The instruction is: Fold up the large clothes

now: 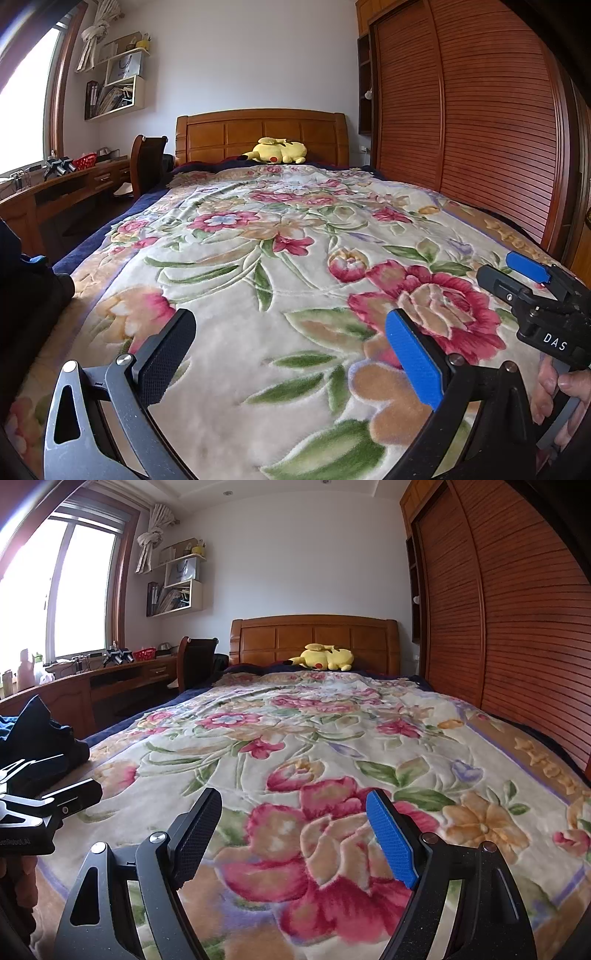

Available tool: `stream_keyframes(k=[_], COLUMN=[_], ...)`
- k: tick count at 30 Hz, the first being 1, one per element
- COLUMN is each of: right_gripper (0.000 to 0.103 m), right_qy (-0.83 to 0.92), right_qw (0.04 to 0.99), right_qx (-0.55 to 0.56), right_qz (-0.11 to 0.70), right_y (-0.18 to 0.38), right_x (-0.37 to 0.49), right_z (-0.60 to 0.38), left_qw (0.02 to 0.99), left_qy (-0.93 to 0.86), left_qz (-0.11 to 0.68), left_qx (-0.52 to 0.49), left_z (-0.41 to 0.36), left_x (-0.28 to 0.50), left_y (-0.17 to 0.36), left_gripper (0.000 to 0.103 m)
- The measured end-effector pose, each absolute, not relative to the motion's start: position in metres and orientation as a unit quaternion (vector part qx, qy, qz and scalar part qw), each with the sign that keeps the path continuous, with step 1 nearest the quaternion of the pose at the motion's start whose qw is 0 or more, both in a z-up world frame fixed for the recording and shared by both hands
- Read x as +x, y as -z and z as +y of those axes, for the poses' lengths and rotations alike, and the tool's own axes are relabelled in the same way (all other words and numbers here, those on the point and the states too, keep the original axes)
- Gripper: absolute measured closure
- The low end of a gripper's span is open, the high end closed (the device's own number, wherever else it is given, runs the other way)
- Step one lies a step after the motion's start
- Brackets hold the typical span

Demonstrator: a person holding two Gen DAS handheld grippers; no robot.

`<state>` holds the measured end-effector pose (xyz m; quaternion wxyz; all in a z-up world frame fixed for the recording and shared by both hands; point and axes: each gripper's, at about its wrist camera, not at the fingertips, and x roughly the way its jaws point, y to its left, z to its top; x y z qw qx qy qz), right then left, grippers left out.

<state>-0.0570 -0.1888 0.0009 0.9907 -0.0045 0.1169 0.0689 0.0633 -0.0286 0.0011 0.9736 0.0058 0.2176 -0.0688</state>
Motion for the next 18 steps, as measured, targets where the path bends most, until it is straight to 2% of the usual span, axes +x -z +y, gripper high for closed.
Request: stream_keyframes(k=[18], right_gripper=[0.021], right_qy=[-0.072], right_qw=[0.991], right_qx=[-0.006], right_qz=[0.116], right_y=[0.0001], right_x=[-0.057], right_z=[-0.191], left_qw=[0.973], left_qy=[0.066], left_qz=[0.221], left_qx=[0.002], left_z=[-0.026], left_x=[0.0631], left_y=[-0.0005], left_gripper=[0.0])
